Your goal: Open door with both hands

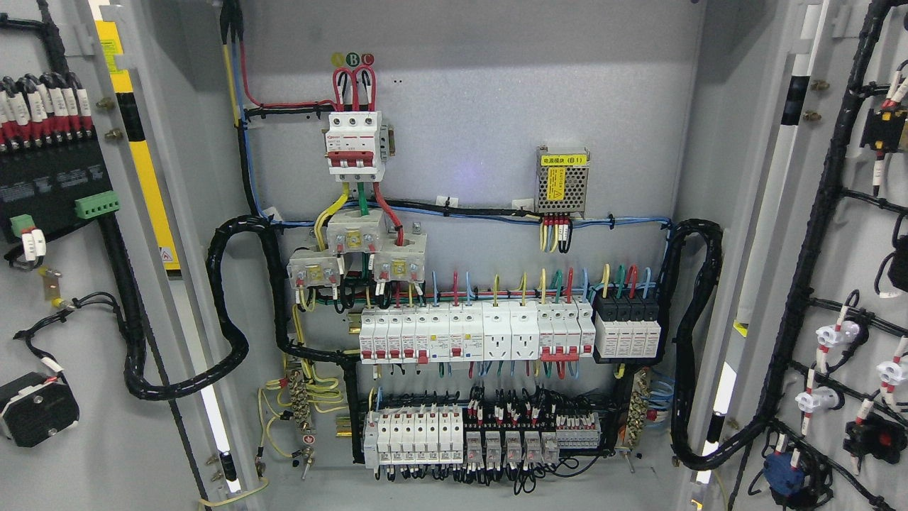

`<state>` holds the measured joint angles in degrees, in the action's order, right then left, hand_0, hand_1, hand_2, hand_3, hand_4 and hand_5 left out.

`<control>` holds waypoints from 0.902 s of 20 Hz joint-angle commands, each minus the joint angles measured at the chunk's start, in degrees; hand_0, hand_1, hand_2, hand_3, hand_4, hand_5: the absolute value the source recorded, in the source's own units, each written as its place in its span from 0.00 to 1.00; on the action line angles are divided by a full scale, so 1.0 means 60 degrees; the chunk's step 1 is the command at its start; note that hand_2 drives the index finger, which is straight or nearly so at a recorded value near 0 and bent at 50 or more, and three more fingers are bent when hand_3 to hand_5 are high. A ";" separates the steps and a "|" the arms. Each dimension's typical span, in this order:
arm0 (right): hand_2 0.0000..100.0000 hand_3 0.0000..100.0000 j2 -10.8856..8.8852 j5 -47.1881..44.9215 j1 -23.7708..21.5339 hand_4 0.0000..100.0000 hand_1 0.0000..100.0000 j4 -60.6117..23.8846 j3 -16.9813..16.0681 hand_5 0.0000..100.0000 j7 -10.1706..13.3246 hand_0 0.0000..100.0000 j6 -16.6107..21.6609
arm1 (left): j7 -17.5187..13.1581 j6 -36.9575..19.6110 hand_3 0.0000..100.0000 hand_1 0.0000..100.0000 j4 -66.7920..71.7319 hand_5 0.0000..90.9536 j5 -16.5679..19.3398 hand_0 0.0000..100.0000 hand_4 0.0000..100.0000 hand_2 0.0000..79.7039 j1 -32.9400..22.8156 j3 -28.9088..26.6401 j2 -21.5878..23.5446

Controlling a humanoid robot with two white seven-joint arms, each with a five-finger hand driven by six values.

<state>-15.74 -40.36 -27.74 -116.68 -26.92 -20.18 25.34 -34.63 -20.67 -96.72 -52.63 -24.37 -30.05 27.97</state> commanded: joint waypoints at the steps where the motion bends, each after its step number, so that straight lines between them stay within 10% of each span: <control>1: 0.00 0.00 0.0001 -0.0100 0.0024 0.00 0.00 0.0169 -0.0098 0.00 -0.0006 0.24 -0.0005 | -0.0015 0.0003 0.00 0.00 0.1002 0.00 -0.0047 0.00 0.00 0.00 0.0165 -0.0045 0.0495; 18: 0.00 0.00 -0.0014 -0.0085 0.0068 0.00 0.00 -0.0006 0.0180 0.00 -0.0064 0.24 0.0039 | -0.0015 0.0003 0.00 0.00 0.1031 0.00 -0.0237 0.00 0.00 0.00 0.0165 -0.0089 0.0495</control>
<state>-15.75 -40.92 -27.39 -115.98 -26.58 -20.31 25.45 -34.76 -20.67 -91.86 -53.70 -23.36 -30.42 30.33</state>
